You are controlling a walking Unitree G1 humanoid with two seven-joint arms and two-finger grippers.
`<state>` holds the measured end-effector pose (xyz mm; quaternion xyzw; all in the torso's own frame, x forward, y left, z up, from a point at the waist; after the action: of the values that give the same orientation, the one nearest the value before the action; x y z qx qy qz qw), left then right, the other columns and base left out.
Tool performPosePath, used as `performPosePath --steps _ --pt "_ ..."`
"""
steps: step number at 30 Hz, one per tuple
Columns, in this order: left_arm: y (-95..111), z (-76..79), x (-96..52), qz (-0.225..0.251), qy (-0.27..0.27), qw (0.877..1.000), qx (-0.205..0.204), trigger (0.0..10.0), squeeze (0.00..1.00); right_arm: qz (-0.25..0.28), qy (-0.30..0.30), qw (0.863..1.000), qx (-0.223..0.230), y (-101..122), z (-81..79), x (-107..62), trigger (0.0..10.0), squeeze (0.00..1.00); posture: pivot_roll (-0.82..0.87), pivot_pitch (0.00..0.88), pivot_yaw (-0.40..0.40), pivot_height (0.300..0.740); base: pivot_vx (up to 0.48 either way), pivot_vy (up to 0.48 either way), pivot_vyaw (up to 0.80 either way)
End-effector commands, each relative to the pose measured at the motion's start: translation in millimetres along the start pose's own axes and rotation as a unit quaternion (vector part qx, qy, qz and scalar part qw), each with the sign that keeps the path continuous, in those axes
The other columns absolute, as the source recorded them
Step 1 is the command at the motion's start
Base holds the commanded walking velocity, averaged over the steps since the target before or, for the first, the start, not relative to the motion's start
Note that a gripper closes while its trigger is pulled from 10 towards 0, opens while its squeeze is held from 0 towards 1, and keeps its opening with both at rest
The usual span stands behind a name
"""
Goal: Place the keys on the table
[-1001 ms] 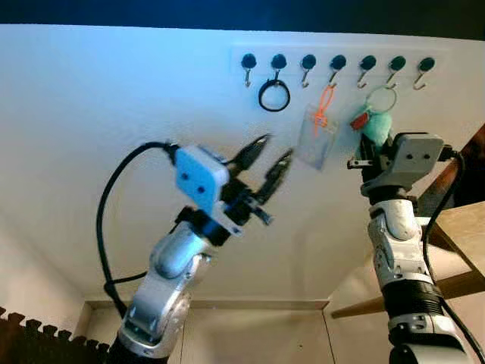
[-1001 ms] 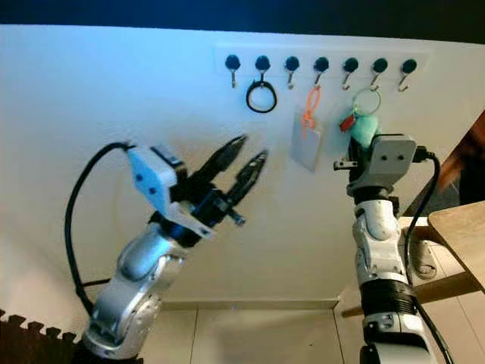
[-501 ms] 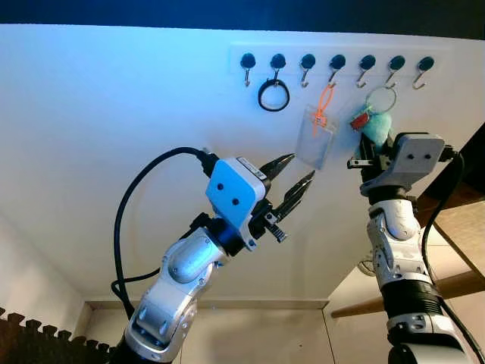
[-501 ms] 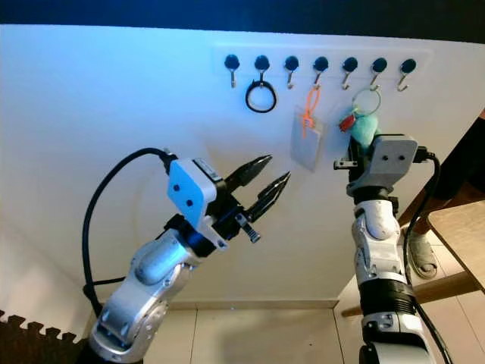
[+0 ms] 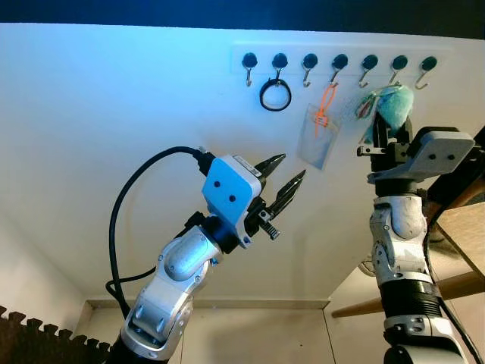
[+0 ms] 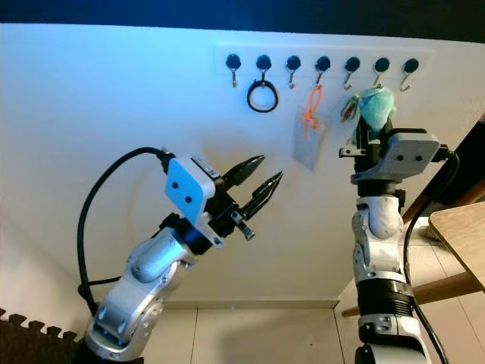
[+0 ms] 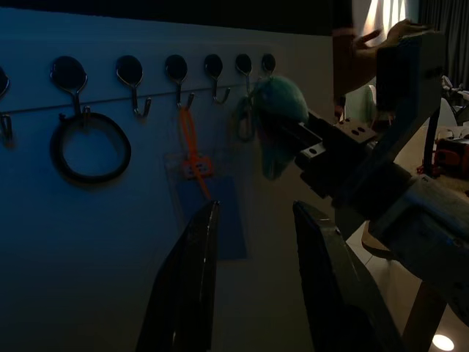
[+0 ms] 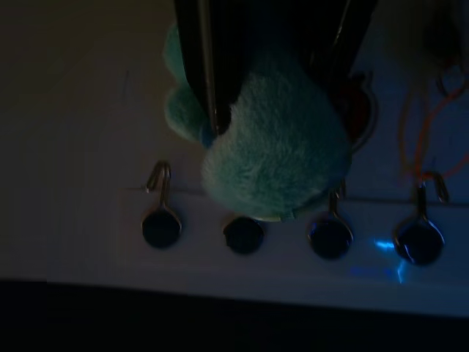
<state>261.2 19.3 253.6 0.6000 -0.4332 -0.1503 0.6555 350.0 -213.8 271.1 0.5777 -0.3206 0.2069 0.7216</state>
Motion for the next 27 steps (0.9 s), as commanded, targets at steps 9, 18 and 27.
performPosePath --steps 9,18,27 --pt "-7 -0.3 -1.1 -0.022 -0.004 1.0 0.004 10.0 0.0 -0.013 -0.022 1.0 0.002 0 8.7 14.2 0.0 0.0 0.05 0.107 -0.021 0.74 0.0 0.0 0.0" --pt "-10 0.5 -2.6 -0.034 -0.01 0.999 0.004 10.0 0.0 -0.01 -0.005 1.0 0.018 5 11.8 29.2 0.0 0.0 0.05 0.106 -0.02 0.74 0.0 0.0 0.0" --pt "-10 0.8 -2.7 -0.032 -0.01 0.999 0.003 10.0 0.0 0.065 0.088 0.994 0.009 33 -20.4 24.2 0.0 0.0 0.05 0.099 -0.019 0.74 0.0 0.0 0.0"
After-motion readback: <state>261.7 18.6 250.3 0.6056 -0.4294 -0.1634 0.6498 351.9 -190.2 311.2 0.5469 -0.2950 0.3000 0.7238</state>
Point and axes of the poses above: a point about 5 cm out from each wrist's last joint towards the gripper, its own x axis pointing out of the wrist towards the gripper, its own y axis along the axis of the wrist's last joint, z = x × y, the point moved 3 cm from there along x, pointing out of the wrist towards the gripper, and after that the axes turned 10 degrees about -x, right-handed, at the moved point
